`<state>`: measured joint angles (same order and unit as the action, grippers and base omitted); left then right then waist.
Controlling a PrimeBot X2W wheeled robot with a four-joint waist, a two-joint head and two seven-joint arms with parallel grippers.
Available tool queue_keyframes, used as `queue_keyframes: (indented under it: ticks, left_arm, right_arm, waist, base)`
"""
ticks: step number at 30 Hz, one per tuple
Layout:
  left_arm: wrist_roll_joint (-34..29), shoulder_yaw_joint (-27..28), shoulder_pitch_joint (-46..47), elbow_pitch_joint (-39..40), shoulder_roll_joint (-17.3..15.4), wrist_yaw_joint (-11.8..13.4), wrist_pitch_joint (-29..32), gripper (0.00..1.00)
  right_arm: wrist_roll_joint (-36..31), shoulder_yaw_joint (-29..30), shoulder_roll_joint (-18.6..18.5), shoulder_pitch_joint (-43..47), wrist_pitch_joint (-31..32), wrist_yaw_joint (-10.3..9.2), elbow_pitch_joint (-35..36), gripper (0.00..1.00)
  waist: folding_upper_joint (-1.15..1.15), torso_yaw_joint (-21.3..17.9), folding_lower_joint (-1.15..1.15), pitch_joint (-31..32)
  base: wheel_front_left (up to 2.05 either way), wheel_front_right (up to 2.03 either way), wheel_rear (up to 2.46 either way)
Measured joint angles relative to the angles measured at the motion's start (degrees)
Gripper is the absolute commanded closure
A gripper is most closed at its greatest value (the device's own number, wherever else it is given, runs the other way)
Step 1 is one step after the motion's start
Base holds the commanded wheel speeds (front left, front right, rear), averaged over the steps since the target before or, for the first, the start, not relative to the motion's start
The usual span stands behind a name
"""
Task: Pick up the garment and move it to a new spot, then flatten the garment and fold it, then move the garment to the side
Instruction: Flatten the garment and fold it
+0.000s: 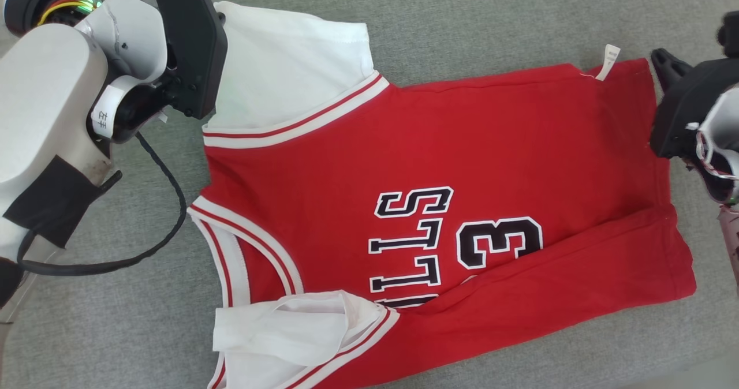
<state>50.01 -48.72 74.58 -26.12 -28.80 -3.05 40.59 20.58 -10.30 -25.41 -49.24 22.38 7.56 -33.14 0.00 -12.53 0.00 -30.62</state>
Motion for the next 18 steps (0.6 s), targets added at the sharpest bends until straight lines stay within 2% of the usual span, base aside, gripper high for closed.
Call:
queue_keyframes:
  ticks: [2, 3, 4, 5, 14, 16, 18]
  left_arm:
    - [0.2, 0.0, 0.0, -0.5, 0.0, -0.4, -0.2, 1.00]
    - [0.3, 0.0, 0.0, -0.6, -0.1, -0.5, -0.2, 1.00]
    - [0.5, 0.0, 0.0, -0.8, 0.0, -0.5, -0.1, 1.00]
    - [0.5, -0.1, 0.0, -0.8, -0.1, -0.6, 0.0, 1.00]
    - [0.6, -0.4, -0.1, -0.9, -0.2, -0.8, 0.4, 1.00]
    - [0.6, -0.5, -0.1, -0.9, -0.2, -0.8, 0.4, 1.00]
    - [0.6, -0.6, -0.1, -0.9, -0.2, -0.7, 0.3, 1.00]
  right_arm:
    - [1.3, 0.8, -0.2, 0.0, 0.2, 0.00, -0.8, 1.00]
    - [2.3, 0.8, -0.1, 0.0, 0.4, 0.00, -0.9, 0.52]
    - [3.3, 1.0, 0.0, 0.0, 0.7, 0.00, -1.0, 0.18]
    - [4.0, 1.0, 0.0, 0.0, 1.1, 0.00, -1.1, 0.00]
    - [4.0, 1.0, -0.7, 0.7, 3.4, 0.00, -1.9, 0.00]
    - [3.7, 1.0, -0.6, 0.8, 3.6, 0.00, -1.4, 0.44]
    - [3.3, 1.0, -0.5, 1.0, 3.9, 0.00, -0.7, 1.00]
  waist:
    - [0.00, 0.4, 0.00, 0.1]
    - [0.00, 0.6, 0.00, 0.1]
    - [0.00, 0.7, 0.00, 0.1]
    - [0.00, 0.9, 0.00, 0.1]
    - [0.00, 1.3, 0.00, -0.1]
    - [0.00, 1.3, 0.00, 0.0]
    - [0.00, 1.2, 0.00, 0.1]
  base:
    - [0.00, 0.00, 0.00]
    - [0.00, 0.00, 0.00]
    - [0.00, 0.00, 0.00]
    - [0.00, 0.00, 0.00]
    - [0.00, 0.00, 0.00]
    - [0.00, 0.00, 0.00]
    - [0.00, 0.00, 0.00]
